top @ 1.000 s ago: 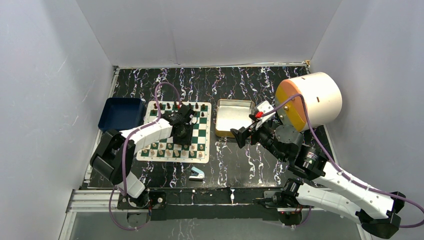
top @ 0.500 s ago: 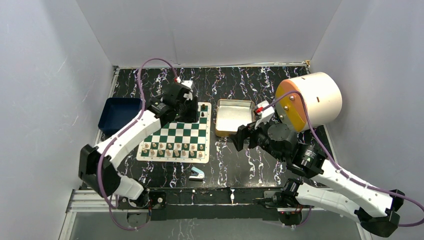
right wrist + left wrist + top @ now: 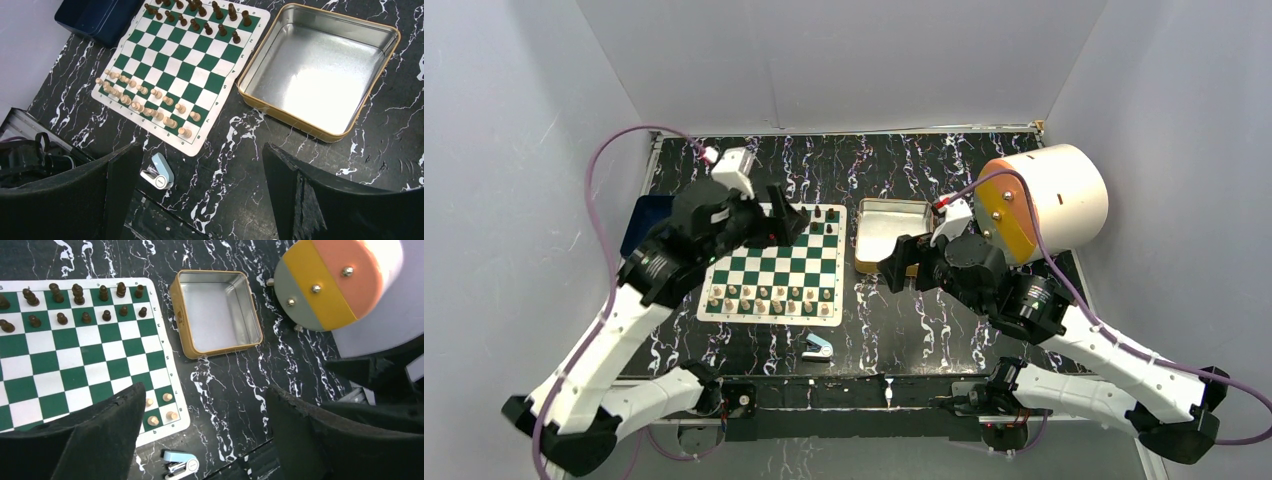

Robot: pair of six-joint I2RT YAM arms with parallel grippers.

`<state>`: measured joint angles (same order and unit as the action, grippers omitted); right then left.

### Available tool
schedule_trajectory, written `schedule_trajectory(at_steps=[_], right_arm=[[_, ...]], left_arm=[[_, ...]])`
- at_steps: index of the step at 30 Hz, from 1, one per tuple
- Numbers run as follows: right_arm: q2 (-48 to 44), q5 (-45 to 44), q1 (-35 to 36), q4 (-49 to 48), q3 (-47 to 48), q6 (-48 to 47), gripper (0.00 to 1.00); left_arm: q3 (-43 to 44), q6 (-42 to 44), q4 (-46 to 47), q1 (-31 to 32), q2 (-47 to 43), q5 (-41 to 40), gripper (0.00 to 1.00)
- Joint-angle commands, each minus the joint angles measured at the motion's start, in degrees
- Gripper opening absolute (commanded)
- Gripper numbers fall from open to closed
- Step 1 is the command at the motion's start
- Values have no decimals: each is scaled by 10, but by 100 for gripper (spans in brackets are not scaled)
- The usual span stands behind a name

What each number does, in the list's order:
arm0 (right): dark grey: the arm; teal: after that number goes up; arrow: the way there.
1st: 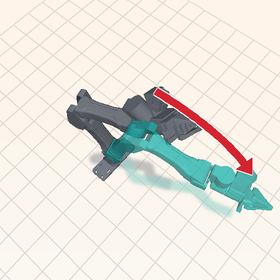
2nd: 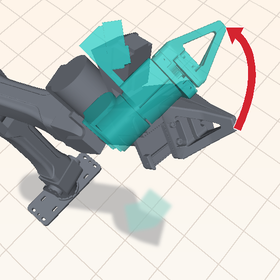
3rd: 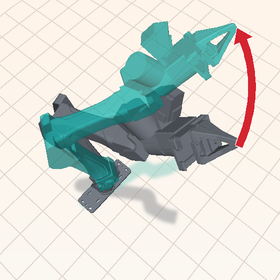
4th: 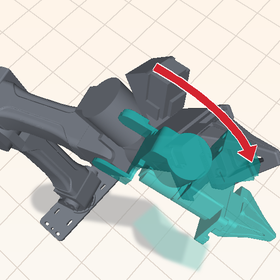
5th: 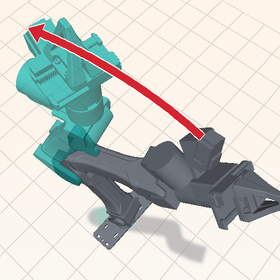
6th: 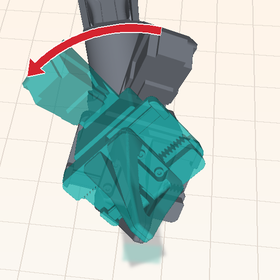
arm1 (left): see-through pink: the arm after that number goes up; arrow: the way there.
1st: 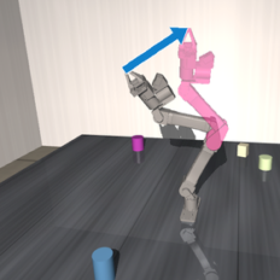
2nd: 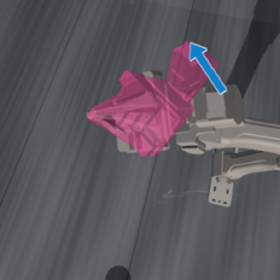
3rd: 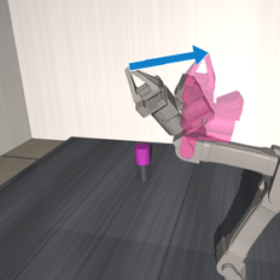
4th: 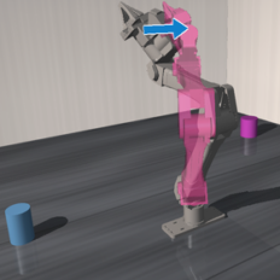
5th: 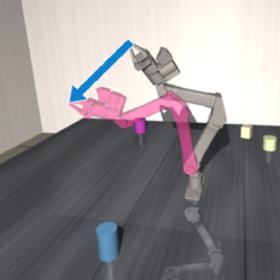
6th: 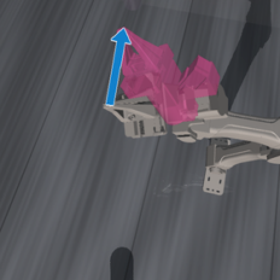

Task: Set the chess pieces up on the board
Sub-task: Reset both arms

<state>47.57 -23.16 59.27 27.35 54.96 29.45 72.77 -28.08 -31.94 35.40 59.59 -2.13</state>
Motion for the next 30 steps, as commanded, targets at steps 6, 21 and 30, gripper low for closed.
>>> schedule_trajectory(at_steps=[6,21,30], right_arm=[[-31,-29,0,-18,-10,34,99],[-20,-34,1,-26,-8,32,99],[-24,-40,1,-25,-10,31,99]], left_arm=[[-124,-47,-5,3,-158,-27,89],[-158,-46,-12,3,-187,-32,90],[-159,-44,-3,3,-177,-18,90]])
